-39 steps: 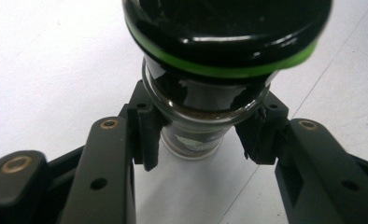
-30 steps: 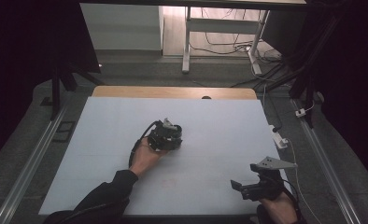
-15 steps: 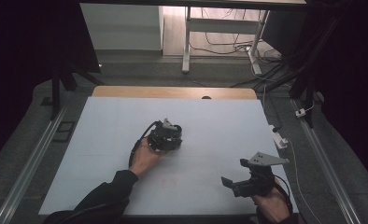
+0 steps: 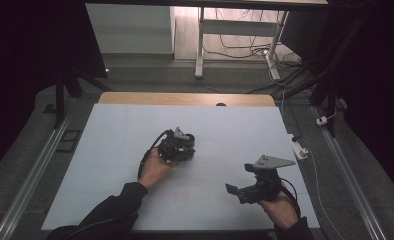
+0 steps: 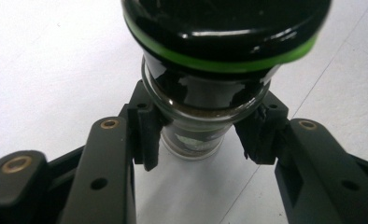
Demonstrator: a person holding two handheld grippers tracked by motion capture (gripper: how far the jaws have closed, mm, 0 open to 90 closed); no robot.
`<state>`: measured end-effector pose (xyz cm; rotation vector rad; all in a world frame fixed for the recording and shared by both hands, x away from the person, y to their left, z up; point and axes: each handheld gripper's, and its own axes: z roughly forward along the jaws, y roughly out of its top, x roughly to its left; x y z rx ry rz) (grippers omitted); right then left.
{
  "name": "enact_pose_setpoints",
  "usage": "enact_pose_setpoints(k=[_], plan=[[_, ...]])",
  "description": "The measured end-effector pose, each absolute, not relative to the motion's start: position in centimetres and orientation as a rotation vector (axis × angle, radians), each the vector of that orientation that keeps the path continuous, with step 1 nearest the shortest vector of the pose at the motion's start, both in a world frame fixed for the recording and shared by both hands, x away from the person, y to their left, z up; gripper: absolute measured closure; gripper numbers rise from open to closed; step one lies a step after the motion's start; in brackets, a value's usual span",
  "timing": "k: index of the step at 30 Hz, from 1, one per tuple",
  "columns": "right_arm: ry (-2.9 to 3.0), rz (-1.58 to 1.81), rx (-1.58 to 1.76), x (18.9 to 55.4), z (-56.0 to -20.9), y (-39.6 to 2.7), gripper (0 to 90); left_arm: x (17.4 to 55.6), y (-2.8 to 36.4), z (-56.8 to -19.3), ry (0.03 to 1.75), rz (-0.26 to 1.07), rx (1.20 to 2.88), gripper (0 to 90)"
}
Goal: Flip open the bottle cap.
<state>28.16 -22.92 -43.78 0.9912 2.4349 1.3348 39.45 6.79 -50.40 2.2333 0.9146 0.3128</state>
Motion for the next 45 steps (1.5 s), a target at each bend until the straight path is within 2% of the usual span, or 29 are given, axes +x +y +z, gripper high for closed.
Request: enact_pose_setpoints(k=[45], plan=[[2.523, 1.223, 0.905, 35.7, -45.1, -14.9, 1.5, 39.5, 6.9, -50.5, 0.898, 0.314, 2.235, 54.0]])
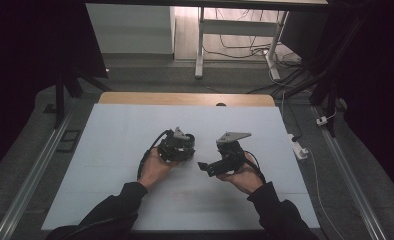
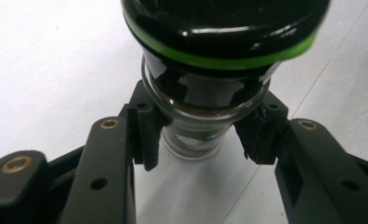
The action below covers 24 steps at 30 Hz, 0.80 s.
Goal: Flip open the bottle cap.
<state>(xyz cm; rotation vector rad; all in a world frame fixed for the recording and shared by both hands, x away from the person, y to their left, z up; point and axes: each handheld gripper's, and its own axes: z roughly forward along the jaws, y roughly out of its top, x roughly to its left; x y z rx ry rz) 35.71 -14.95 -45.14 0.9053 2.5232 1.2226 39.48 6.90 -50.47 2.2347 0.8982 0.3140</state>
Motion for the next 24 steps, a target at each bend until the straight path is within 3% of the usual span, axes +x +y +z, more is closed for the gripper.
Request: enact_pose_setpoints(k=[3, 10, 13, 14, 15, 17, 18, 19, 24], plan=[[2.526, 1.226, 0.887, 36.0, -45.1, -14.6, 7.9, 39.5, 6.9, -50.5, 0.897, 0.314, 2.235, 54.0], [2.52, 1.237, 0.861, 36.7, -44.9, -14.2, 31.7, 39.5, 6.9, -50.5, 0.898, 0.315, 2.234, 54.0], [2.526, 1.232, 0.847, 36.9, -44.8, -14.0, 44.5, 39.5, 6.9, -50.5, 0.897, 0.313, 2.235, 54.0], [2.546, 1.23, 0.839, 37.2, -44.8, -13.8, 53.5, 39.5, 6.9, -50.5, 0.896, 0.312, 2.236, 54.0], [2.546, 1.23, 0.839, 37.2, -44.8, -13.8, 53.5, 39.5, 6.9, -50.5, 0.896, 0.313, 2.235, 54.0], [2.571, 1.237, 0.829, 37.5, -44.8, -13.6, 61.9, 39.5, 6.9, -50.5, 0.896, 0.314, 2.236, 54.0], [2.589, 1.24, 0.822, 37.8, -44.9, -13.3, 71.7, 39.5, 6.9, -50.5, 0.896, 0.314, 2.235, 54.0], [2.589, 1.24, 0.822, 37.8, -44.9, -13.3, 71.7, 39.5, 6.9, -50.5, 0.896, 0.314, 2.235, 54.0], [2.615, 1.236, 0.796, 38.1, -45.2, -12.6, 89.4, 39.5, 6.9, -50.5, 0.895, 0.315, 2.233, 54.0]])
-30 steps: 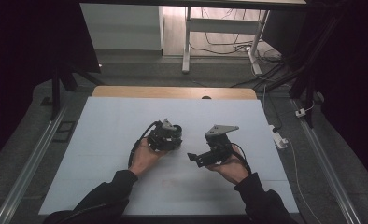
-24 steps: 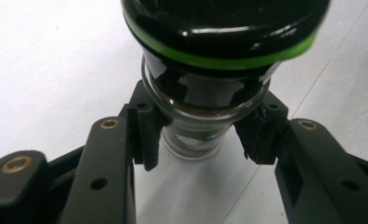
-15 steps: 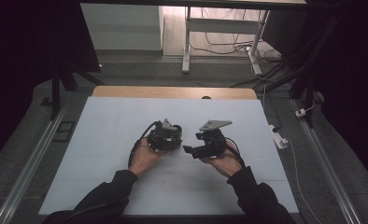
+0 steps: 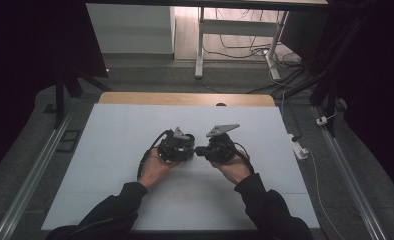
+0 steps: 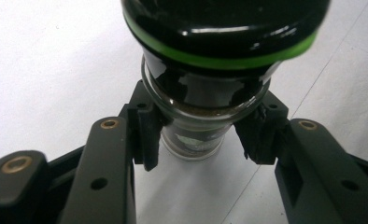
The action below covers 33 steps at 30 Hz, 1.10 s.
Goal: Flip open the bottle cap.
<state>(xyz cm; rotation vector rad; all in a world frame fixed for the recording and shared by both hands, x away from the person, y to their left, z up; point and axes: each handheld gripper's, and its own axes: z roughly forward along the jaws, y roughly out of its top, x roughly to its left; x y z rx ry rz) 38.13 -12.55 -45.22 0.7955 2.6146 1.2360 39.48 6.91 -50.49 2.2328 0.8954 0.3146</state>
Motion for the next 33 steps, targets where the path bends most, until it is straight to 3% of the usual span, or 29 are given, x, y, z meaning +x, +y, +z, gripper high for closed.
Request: enact_pose_setpoints(k=[33], plan=[[2.572, 1.264, 0.799, 39.0, -44.8, -10.7, 90.0, 39.4, 6.8, -50.5, 0.893, 0.327, 2.232, 54.1]])
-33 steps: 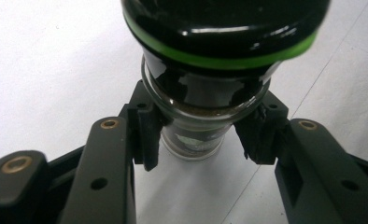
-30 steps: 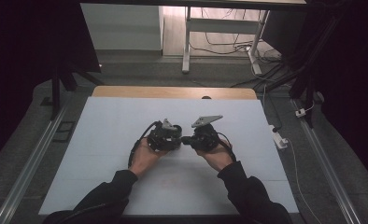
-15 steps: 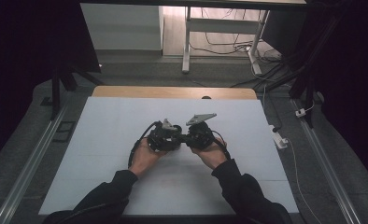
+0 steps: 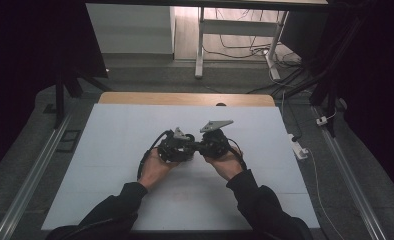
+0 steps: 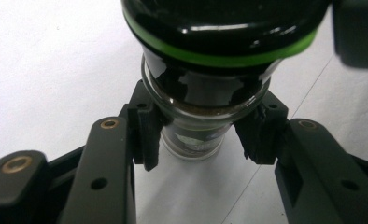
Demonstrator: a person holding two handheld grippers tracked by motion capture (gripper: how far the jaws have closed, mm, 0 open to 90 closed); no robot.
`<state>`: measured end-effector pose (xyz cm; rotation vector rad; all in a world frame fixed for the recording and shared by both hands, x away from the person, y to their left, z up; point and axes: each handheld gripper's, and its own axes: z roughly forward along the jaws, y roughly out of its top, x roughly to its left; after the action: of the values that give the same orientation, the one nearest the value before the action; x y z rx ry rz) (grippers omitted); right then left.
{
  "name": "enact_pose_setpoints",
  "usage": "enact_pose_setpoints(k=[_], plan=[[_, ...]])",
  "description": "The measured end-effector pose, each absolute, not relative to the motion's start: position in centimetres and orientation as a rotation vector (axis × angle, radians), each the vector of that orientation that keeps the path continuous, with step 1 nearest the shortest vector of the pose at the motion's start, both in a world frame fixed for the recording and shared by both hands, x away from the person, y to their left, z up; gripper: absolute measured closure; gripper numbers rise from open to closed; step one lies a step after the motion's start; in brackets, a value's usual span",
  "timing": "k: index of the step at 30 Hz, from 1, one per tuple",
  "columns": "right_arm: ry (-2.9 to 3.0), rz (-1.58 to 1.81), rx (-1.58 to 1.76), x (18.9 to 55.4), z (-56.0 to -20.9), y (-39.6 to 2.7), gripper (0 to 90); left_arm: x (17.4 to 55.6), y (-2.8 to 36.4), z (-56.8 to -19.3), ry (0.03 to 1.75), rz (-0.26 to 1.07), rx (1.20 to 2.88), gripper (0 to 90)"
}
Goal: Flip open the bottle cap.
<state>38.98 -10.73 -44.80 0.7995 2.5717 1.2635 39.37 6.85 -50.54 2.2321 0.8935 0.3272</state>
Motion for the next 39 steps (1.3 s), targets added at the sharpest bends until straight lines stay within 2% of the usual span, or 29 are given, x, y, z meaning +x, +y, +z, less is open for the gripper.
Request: enact_pose_setpoints(k=[9, 39], plan=[[2.62, 1.201, 0.81, 39.0, -45.8, -10.3, 90.0, 39.4, 6.8, -50.5, 0.894, 0.326, 2.232, 54.1], [2.545, 1.27, 0.86, 39.4, -44.5, -10.8, 90.0, 39.4, 6.9, -50.6, 0.893, 0.325, 2.236, 54.2]])
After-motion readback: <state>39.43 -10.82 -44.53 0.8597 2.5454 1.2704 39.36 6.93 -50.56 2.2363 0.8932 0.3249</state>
